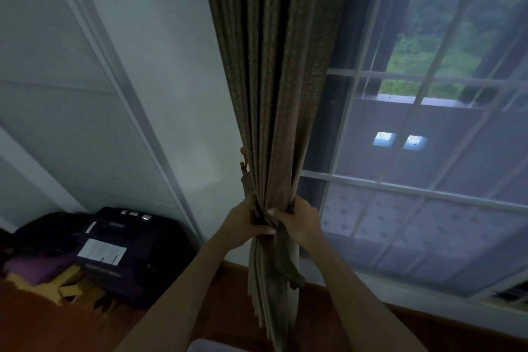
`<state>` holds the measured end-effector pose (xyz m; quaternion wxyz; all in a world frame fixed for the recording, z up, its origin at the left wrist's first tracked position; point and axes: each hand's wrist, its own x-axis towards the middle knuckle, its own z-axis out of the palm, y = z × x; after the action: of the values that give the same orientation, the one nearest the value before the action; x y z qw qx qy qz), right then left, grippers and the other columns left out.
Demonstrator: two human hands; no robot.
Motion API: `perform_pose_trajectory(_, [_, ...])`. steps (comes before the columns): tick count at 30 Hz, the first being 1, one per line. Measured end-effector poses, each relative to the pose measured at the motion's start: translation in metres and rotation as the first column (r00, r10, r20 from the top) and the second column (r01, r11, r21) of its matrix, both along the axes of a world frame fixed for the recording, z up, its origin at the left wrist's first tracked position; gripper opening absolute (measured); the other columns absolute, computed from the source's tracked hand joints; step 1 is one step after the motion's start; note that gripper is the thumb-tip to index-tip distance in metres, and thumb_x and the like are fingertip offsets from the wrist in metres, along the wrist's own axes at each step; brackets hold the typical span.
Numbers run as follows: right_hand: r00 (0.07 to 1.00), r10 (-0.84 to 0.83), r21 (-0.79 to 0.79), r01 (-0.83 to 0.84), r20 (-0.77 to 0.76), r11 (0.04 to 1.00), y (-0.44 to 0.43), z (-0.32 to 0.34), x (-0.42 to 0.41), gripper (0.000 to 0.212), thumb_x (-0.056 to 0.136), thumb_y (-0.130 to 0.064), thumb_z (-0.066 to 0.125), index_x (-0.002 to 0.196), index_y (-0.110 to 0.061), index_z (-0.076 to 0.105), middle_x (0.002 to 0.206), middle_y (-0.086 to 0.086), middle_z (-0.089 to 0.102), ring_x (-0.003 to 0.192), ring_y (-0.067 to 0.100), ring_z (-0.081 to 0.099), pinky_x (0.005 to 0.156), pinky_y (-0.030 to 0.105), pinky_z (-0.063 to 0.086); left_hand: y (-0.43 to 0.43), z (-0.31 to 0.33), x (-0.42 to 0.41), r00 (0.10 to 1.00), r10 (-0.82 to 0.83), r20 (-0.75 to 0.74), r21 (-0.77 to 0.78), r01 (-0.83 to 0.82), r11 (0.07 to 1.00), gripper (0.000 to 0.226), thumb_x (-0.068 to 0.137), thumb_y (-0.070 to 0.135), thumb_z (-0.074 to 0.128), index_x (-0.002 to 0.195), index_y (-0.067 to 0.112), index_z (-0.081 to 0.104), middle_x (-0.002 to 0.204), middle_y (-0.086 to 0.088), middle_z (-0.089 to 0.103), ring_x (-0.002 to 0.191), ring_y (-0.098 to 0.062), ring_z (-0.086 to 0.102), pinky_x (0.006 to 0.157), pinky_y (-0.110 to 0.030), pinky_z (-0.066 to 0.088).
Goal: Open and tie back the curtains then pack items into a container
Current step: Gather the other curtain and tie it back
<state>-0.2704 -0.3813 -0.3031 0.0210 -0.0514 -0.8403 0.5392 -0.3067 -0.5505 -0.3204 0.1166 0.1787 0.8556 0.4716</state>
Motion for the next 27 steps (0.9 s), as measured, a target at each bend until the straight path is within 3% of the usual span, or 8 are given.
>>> perform_pose_trajectory(4, [0.997,0.066,-0.08,-0.062,0.05,0.995,0.004,0.002,-0.001,0.043,0.081,-0.029,0.074,0.118,-0.019,0.054,0.105,-0.008,0.061,0.085,-0.004,0.055,0.065,0.002,0.042,0.009,-0.001,-0.006,0.999,-0.014,0.051,0.0,0.014,1.0,0.074,0.067,0.035,0.085,0.13,0.028,0.047,0.118,0.016,0.059,0.109,-0.002,0.056,0.097,-0.018,0.044])
perform_pose_trajectory(7, [0.984,0.101,-0.292,-0.055,0.144,0.955,0.011,-0.002,-0.003,0.06,0.076,-0.023,0.08,0.121,-0.023,0.04,0.114,-0.002,0.061,0.095,0.004,0.061,0.069,0.011,0.049,0.018,-0.003,-0.008,0.993,0.004,0.115,0.053,-0.01,0.999,0.061,0.068,0.031,0.084,0.12,0.037,0.052,0.114,0.019,0.06,0.108,0.001,0.057,0.094,-0.018,0.045])
perform_pose_trajectory(11, [0.94,0.133,-0.798,0.185,0.314,0.573,0.024,-0.014,-0.007,0.064,0.079,0.011,0.058,0.128,-0.021,0.035,0.117,0.02,0.06,0.095,0.029,0.067,0.071,0.033,0.056,0.027,-0.005,-0.009,0.986,0.042,0.159,0.081,-0.056,0.995,0.055,0.068,0.029,0.084,0.112,0.041,0.053,0.11,0.021,0.06,0.104,0.005,0.057,0.087,-0.012,0.046])
perform_pose_trajectory(15, [0.918,0.059,-0.842,0.332,0.392,0.425,0.029,-0.033,-0.01,0.062,0.082,0.017,0.043,0.129,-0.023,0.037,0.122,0.021,0.055,0.104,0.033,0.064,0.07,0.035,0.054,0.028,-0.008,-0.014,0.978,0.083,0.193,0.067,-0.097,0.993,0.053,0.067,0.034,0.085,0.113,0.03,0.059,0.108,0.014,0.062,0.099,-0.001,0.058,0.086,-0.016,0.046])
perform_pose_trajectory(17, [0.91,-0.029,-0.764,0.365,0.414,0.533,0.024,-0.041,-0.004,0.04,0.09,0.009,0.045,0.12,-0.018,0.044,0.115,0.021,0.058,0.096,0.029,0.066,0.073,0.037,0.055,0.027,-0.011,-0.016,0.971,0.108,0.212,0.053,-0.122,0.991,0.06,0.064,0.04,0.085,0.116,0.022,0.062,0.111,0.009,0.065,0.103,-0.007,0.061,0.092,-0.024,0.049])
perform_pose_trajectory(20, [0.936,-0.109,-0.337,0.227,0.336,0.914,0.012,-0.048,0.019,0.013,0.09,-0.004,0.058,0.096,-0.015,0.054,0.106,0.02,0.064,0.085,0.02,0.061,0.081,0.039,0.052,0.028,-0.009,-0.016,0.967,0.124,0.225,0.051,-0.138,0.989,0.063,0.063,0.039,0.085,0.119,0.019,0.063,0.112,0.005,0.068,0.105,-0.01,0.062,0.095,-0.029,0.05])
perform_pose_trajectory(23, [0.954,0.068,-0.184,-0.014,0.292,0.983,-0.005,-0.048,0.042,0.018,0.086,-0.022,0.068,0.095,-0.021,0.053,0.101,0.002,0.061,0.09,0.014,0.059,0.081,0.028,0.049,0.031,-0.007,-0.014,0.964,0.145,0.224,0.039,-0.157,0.987,0.059,0.065,0.038,0.085,0.117,0.019,0.065,0.111,0.004,0.069,0.103,-0.01,0.063,0.093,-0.028,0.051])
perform_pose_trajectory(27, [0.965,0.106,-0.165,-0.068,0.238,0.984,-0.008,-0.04,0.045,0.026,0.082,-0.034,0.072,0.1,-0.024,0.056,0.099,-0.006,0.063,0.089,0.007,0.06,0.078,0.024,0.05,0.031,0.0,-0.013,0.957,0.17,0.234,0.026,-0.181,0.983,0.067,0.059,0.047,0.084,0.117,0.019,0.066,0.11,0.004,0.07,0.102,-0.011,0.064,0.093,-0.032,0.053])
